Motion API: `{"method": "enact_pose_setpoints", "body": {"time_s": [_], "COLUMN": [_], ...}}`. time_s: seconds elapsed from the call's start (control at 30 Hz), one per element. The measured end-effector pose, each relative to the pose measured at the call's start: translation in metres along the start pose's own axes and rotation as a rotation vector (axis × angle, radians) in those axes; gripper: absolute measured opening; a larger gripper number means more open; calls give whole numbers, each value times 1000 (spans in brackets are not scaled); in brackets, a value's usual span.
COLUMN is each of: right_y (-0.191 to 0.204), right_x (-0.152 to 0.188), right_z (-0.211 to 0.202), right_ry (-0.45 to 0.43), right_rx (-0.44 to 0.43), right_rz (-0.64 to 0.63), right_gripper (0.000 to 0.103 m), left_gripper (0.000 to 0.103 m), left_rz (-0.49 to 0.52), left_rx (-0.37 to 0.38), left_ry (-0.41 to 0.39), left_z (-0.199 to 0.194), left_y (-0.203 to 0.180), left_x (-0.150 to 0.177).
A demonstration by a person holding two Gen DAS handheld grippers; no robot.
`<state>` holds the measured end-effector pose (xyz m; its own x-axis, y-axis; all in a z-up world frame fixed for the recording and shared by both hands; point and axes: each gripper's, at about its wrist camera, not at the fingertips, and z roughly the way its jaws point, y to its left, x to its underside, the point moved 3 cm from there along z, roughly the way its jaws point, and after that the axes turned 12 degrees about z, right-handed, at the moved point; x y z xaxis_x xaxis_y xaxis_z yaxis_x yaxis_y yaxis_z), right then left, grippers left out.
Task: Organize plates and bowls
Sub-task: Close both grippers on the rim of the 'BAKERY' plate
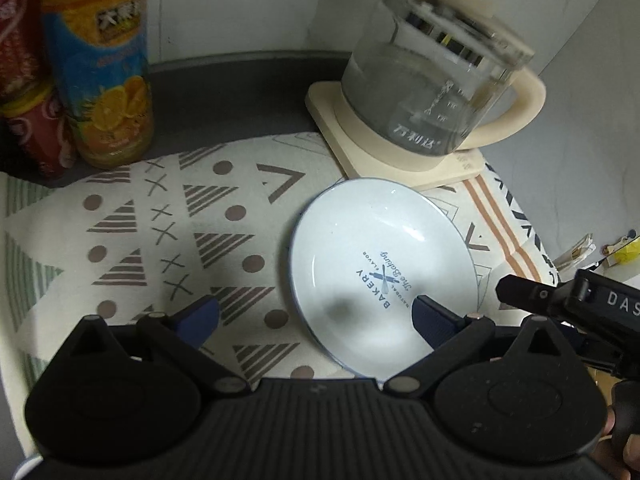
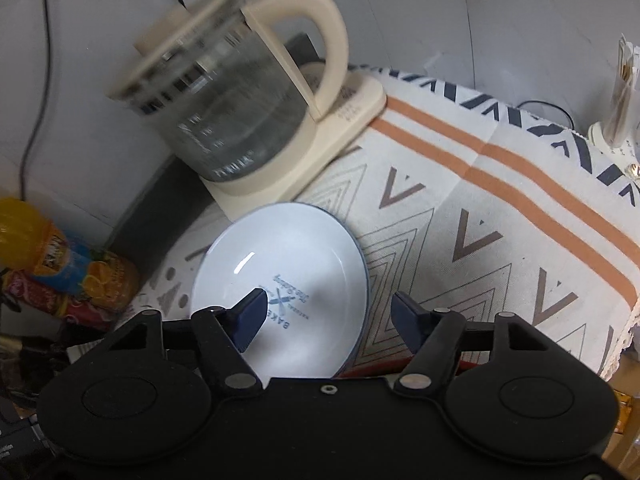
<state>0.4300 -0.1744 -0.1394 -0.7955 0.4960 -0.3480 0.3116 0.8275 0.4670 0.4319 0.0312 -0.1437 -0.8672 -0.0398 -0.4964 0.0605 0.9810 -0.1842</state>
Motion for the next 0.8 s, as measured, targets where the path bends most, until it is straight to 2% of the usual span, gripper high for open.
{"method": "enact_pose_setpoints", "body": {"time_s": [0.13,0.23,0.37,0.43,0.57,0.73,0.8], "right_y": [11,12,5,-4,-18,-13,-7], "right_x": [7,7,9,11,14,14,14], "right_z": [18,34,42,50,63,70,73], "right_ry": [36,64,65,68,96,112,122], "right_rx": [39,74,72,108,111,115,113], "right_rz": [-80,-58,-45,-41,0,-15,-55], "right_gripper": [68,68,68,68,68,60,59], "left_gripper": [101,101,100,100,89,87,85], "left_rz": [-20,-16,16,35,7,62,41], "left_rx": [-12,-5,-12,-13,-13,-34,-36], "left_ry": [34,45,74,84,138,112,106], "left_z": [19,31,43,48,61,64,65], "left_y": [2,2,-1,-3,1,-5,-4], "left_x": [-2,-4,-6,-6,-1,-2,-4]}}
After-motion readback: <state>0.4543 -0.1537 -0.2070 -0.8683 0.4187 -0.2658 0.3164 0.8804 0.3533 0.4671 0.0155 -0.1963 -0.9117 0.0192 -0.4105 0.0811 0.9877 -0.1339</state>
